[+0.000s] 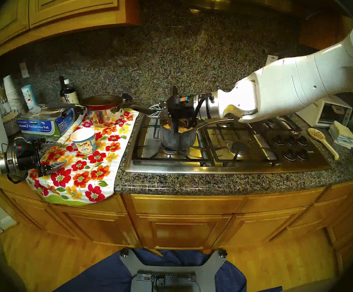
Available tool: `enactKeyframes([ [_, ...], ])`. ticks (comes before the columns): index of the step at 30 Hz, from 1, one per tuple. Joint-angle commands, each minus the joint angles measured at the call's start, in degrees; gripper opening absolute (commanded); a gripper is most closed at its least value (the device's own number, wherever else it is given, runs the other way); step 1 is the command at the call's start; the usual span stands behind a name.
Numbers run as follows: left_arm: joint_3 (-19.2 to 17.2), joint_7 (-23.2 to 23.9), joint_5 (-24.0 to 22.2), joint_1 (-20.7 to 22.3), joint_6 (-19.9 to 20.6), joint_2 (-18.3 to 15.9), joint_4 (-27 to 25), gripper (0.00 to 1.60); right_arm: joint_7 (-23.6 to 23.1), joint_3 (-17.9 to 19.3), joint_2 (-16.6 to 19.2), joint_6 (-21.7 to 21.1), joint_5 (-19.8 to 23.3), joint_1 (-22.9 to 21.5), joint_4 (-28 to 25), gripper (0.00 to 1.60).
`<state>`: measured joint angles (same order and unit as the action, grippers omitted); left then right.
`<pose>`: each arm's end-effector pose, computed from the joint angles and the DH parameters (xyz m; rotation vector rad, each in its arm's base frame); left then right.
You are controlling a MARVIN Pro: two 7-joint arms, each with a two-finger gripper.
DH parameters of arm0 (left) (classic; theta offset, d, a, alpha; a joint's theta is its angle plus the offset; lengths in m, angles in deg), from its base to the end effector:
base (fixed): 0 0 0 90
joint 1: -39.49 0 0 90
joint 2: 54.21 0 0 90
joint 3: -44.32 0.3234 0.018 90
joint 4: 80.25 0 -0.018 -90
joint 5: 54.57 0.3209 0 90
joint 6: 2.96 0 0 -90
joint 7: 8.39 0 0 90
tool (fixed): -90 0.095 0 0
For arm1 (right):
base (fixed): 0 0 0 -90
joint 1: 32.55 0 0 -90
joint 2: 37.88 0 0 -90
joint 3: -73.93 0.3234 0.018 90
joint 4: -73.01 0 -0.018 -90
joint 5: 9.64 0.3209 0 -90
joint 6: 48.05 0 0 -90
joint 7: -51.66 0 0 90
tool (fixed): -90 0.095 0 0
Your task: Pour oats into pot and stir with a spoon
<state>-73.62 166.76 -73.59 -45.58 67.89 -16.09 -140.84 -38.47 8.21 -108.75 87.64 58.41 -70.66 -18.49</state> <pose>0.3361 0.4126 -0.2096 1.9999 -1.3886 1.6938 0.4968 0.1114 -0.0465 -1.0820 -2.0230 -1.6890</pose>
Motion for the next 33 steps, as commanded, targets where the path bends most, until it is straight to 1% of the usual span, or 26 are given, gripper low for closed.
enactKeyframes([
  [1, -0.9, -0.15, -1.11, 0.91, 0.02, -1.07, -0.79, 1.6, 1.18, 0.95, 2.28, 0.05, 0.64, -4.49, -1.86, 0.0],
  [5, -0.9, -0.15, -1.12, 0.91, 0.02, -1.08, -0.79, 1.6, 1.27, 0.92, 2.57, -0.64, 1.05, -4.87, -2.59, 0.0],
  [8, -0.9, -0.15, -1.12, 0.91, 0.02, -1.08, -0.79, 1.6, 1.12, 0.85, 2.42, -1.68, 2.15, -4.66, -1.85, 0.0],
  [12, -0.89, -0.15, -1.1, 0.91, 0.02, -1.07, -0.79, 1.6, 0.8, 1.04, 1.99, -2.94, 4.11, -3.7, 0.19, 0.0],
  [13, -0.89, -0.15, -1.08, 0.91, 0.02, -1.07, -0.8, 1.6, 0.49, 1.12, 1.74, -4.24, 5.89, -3.45, 0.72, 0.0],
  [17, -0.89, -0.15, -1.08, 0.9, 0.02, -1.07, -0.8, 1.6, -0.28, 1.35, 1.04, -5.72, 7.96, -2.08, 3.54, 0.0],
  [25, -0.9, -0.15, -1.18, 0.92, 0.02, -1.09, -0.77, 1.6, -3.7, 2.03, 0.26, -6.73, 10.86, -0.21, 7.94, 0.0],
  [33, -0.9, -0.15, -1.2, 0.92, 0.02, -1.09, -0.77, 1.6, -5.91, 2.87, 0.08, -6.96, 12.42, 0.67, 9.82, 0.0],
])
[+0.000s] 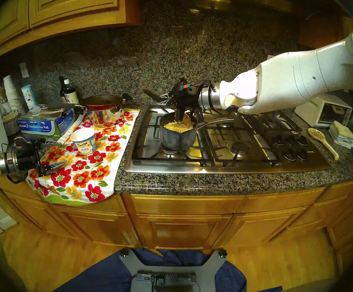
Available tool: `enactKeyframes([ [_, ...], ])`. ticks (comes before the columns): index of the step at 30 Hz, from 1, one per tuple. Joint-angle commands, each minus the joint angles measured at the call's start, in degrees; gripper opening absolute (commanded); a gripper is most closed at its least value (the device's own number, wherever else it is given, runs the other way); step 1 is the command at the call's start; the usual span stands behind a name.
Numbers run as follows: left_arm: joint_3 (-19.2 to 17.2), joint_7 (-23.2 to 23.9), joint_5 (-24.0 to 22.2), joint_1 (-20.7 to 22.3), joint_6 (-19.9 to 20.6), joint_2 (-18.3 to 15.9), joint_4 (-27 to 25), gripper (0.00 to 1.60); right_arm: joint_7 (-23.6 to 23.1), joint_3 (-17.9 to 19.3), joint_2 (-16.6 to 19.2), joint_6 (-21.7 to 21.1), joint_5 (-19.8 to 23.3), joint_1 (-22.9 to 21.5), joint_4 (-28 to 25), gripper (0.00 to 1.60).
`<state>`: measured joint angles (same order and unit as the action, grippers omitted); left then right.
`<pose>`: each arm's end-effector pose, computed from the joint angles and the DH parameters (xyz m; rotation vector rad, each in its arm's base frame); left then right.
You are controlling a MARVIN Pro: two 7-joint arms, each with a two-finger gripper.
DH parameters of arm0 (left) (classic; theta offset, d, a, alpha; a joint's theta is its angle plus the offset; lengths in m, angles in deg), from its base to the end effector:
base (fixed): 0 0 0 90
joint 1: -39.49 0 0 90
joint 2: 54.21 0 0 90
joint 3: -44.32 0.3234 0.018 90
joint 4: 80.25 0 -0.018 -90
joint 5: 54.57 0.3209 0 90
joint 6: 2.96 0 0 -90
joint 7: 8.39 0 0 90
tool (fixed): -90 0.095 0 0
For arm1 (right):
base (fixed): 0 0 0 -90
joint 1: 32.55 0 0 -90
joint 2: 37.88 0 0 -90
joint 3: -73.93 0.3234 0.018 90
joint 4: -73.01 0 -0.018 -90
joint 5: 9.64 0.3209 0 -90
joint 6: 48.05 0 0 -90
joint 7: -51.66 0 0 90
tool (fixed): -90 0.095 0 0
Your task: Pour oats into pot and stir with a spoon
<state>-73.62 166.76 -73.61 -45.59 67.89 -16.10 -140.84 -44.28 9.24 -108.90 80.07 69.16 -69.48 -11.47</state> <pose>0.3361 0.4127 -0.2095 1.9998 -1.3885 1.6939 0.5391 0.0971 -0.0308 -1.3418 -1.9627 -1.7364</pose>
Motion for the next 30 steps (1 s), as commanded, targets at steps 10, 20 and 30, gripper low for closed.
enactKeyframes([
  [10, -0.89, -0.15, -1.16, 0.92, 0.02, -1.09, -0.78, 1.6, -3.37, 3.39, 0.34, 0.08, 4.85, -0.77, 2.51, 0.0],
  [20, -0.89, -0.15, -1.08, 0.91, 0.02, -1.08, -0.8, 1.6, -5.47, 4.16, 0.84, -0.9, 6.92, -2.42, 1.68, 0.0],
  [30, -0.88, -0.15, -1.07, 0.9, 0.02, -1.07, -0.8, 1.6, -7.24, 4.7, 2.13, -2.16, 8.87, -4.19, -0.26, 0.0],
])
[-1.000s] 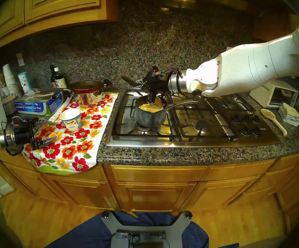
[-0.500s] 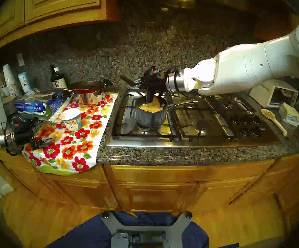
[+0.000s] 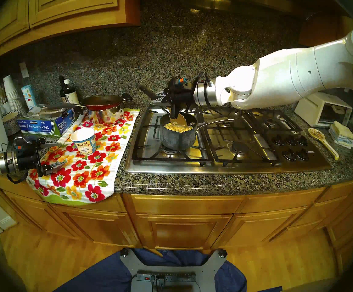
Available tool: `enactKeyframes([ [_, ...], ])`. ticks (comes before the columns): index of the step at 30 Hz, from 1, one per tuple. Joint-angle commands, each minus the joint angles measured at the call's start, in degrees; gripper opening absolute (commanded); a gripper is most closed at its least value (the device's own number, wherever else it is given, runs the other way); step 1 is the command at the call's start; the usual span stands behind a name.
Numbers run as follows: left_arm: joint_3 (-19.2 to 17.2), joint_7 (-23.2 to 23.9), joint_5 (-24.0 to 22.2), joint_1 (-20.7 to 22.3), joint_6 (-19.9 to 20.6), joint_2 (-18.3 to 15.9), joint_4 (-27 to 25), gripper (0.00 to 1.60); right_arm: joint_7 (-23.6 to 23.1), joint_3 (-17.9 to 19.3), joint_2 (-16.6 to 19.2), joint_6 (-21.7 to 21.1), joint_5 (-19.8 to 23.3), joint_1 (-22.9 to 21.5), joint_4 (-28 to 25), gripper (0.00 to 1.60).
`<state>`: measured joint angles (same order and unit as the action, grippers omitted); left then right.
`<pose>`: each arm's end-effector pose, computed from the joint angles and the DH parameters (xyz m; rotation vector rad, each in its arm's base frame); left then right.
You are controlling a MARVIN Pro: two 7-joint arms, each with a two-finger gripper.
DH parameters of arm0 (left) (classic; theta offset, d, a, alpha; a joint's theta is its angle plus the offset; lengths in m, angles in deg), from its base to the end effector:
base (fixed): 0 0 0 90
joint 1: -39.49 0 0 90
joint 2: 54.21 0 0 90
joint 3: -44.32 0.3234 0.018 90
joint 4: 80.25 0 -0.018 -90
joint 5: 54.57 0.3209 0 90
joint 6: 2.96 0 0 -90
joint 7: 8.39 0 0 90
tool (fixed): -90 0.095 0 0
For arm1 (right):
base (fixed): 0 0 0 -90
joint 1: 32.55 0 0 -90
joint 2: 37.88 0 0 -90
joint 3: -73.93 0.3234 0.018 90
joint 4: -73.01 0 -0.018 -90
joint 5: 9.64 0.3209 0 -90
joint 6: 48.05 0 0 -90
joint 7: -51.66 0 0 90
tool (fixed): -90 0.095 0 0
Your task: Pour oats into pot and stir with a spoon
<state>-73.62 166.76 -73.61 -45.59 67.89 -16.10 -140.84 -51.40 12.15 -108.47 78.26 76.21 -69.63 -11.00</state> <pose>0.3361 0.4127 -0.2095 1.9998 -1.3885 1.6939 0.5367 0.1092 -0.0180 -1.3624 -1.8718 -1.6745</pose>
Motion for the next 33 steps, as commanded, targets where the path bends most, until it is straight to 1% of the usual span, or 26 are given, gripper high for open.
enactKeyframes([
  [1, -0.89, -0.15, -1.07, 0.91, 0.02, -1.07, -0.8, 1.6, -0.19, 1.77, 1.83, -0.56, 1.96, -4.25, -1.05, 0.0],
  [10, -0.88, -0.15, -1.0, 0.9, 0.01, -1.06, -0.81, 1.6, -0.71, 2.35, 2.88, -2.37, 3.76, -6.31, -3.18, 0.0],
  [17, -0.86, -0.15, -0.91, 0.9, 0.0, -1.05, -0.82, 1.6, -1.17, 2.89, 3.76, -4.16, 5.37, -8.21, -3.33, 0.0],
  [33, -0.89, -0.15, -1.1, 0.91, 0.02, -1.07, -0.79, 1.6, -2.84, 3.3, 4.65, -6.95, 7.61, -9.21, -4.05, 0.0],
])
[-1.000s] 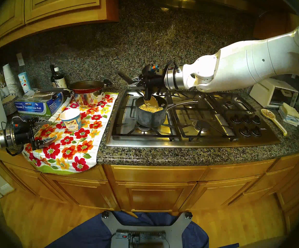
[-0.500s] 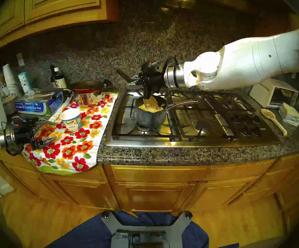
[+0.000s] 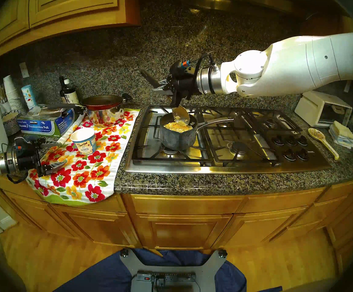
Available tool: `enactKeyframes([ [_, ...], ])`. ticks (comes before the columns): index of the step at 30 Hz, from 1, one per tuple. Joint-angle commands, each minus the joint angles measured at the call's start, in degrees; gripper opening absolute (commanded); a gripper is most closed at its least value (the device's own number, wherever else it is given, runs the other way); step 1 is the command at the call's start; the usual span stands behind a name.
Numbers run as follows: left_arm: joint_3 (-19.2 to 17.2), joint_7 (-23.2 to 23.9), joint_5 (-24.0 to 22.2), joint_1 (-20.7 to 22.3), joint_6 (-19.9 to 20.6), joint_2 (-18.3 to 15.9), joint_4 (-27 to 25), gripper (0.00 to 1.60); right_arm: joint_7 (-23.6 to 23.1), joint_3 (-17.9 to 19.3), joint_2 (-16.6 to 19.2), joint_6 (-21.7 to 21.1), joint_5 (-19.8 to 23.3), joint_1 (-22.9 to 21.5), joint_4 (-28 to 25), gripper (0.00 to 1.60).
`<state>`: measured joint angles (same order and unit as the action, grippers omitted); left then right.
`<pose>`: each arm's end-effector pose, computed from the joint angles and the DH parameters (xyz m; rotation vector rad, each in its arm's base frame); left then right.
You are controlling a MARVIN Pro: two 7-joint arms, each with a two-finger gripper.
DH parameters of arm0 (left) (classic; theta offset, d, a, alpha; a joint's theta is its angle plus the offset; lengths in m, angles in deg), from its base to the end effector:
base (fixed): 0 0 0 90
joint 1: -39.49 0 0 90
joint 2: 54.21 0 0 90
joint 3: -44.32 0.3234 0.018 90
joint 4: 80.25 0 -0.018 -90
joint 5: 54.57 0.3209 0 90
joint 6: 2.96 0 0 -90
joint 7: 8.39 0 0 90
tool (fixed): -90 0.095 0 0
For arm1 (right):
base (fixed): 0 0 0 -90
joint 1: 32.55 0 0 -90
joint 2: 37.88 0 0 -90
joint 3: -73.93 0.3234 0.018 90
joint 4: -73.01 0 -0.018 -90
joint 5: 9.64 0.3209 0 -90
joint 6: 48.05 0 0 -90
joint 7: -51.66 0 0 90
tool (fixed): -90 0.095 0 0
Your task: Pour oats into pot and stir with a spoon
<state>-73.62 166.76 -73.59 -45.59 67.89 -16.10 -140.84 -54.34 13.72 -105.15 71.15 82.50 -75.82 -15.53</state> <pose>0.3361 0.4127 -0.2095 2.0001 -1.3887 1.6935 0.5228 0.1019 0.0243 -1.4814 -1.7768 -1.6664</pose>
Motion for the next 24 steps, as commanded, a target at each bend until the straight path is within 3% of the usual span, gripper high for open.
enactKeyframes([
  [1, -0.89, -0.15, -1.12, 0.92, 0.02, -1.08, -0.79, 1.6, 0.02, 1.77, 1.35, 0.04, 1.42, -3.03, 0.46, 0.0],
  [10, -0.9, -0.15, -1.17, 0.93, 0.02, -1.08, -0.78, 1.6, 0.35, 3.17, 2.17, -0.11, 4.37, -2.29, -0.75, 0.0],
  [24, -0.89, -0.15, -1.27, 0.94, 0.02, -1.1, -0.75, 1.6, 2.6, 3.23, 1.91, 0.63, 5.18, -1.61, -3.45, 0.0],
])
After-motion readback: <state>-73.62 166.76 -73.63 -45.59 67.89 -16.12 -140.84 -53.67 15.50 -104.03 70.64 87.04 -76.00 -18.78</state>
